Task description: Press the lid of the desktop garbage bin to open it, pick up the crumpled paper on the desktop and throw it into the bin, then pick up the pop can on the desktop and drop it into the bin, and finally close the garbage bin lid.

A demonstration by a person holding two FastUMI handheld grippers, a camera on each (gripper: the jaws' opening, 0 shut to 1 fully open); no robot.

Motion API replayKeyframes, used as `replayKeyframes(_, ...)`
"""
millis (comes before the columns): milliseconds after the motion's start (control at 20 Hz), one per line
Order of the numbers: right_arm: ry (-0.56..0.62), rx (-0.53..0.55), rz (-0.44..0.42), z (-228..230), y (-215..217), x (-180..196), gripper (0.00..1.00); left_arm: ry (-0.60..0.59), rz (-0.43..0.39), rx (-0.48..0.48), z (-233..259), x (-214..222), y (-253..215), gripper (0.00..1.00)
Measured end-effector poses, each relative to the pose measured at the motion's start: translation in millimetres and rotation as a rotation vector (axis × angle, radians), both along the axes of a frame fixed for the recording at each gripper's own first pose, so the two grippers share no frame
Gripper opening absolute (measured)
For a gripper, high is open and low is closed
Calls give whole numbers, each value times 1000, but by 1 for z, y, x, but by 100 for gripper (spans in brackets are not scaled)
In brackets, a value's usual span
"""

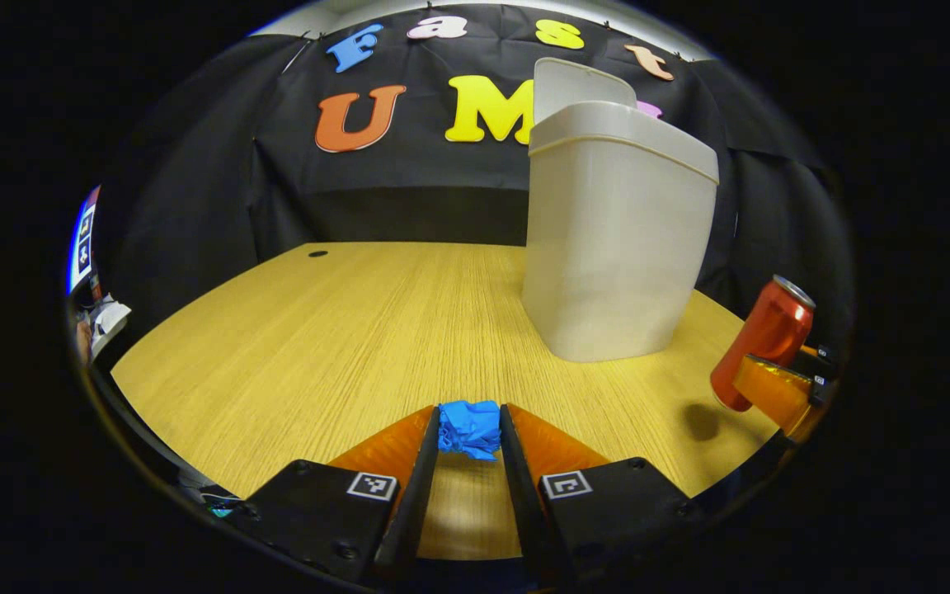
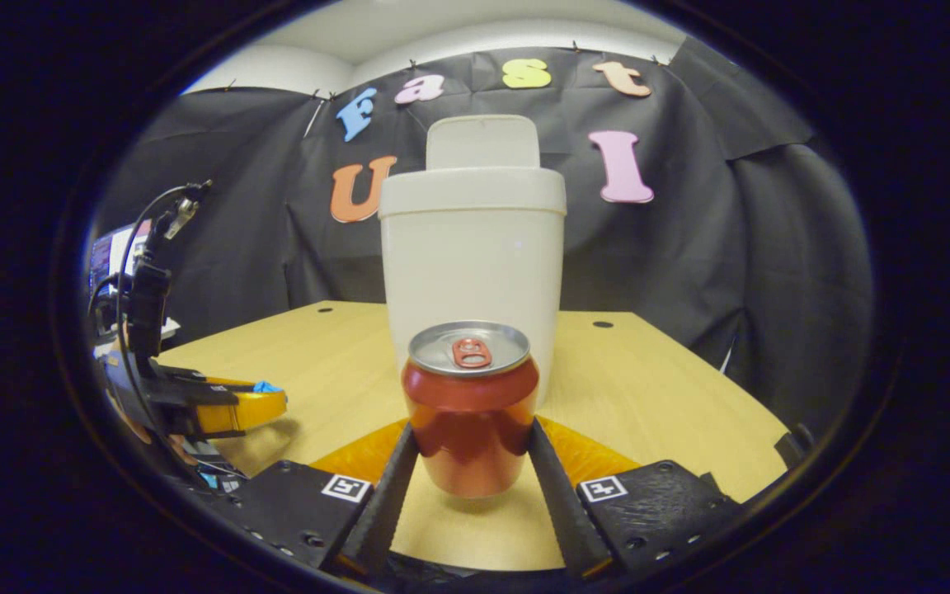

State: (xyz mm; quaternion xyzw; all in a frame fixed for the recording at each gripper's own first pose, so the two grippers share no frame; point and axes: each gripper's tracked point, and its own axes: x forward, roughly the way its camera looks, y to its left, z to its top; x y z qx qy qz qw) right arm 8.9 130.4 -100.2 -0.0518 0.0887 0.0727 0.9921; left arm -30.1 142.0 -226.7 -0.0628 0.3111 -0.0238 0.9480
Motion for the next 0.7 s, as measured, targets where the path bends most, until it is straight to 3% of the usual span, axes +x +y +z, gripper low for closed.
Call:
replayKeyframes(250,-105,32,-26,76,-8,-2,75,-147,47,5,59,25,4,49)
replayKeyframes(700,-177,-22,-55,177,-16,-5,75,-226,52,-30,135,55,-18,49)
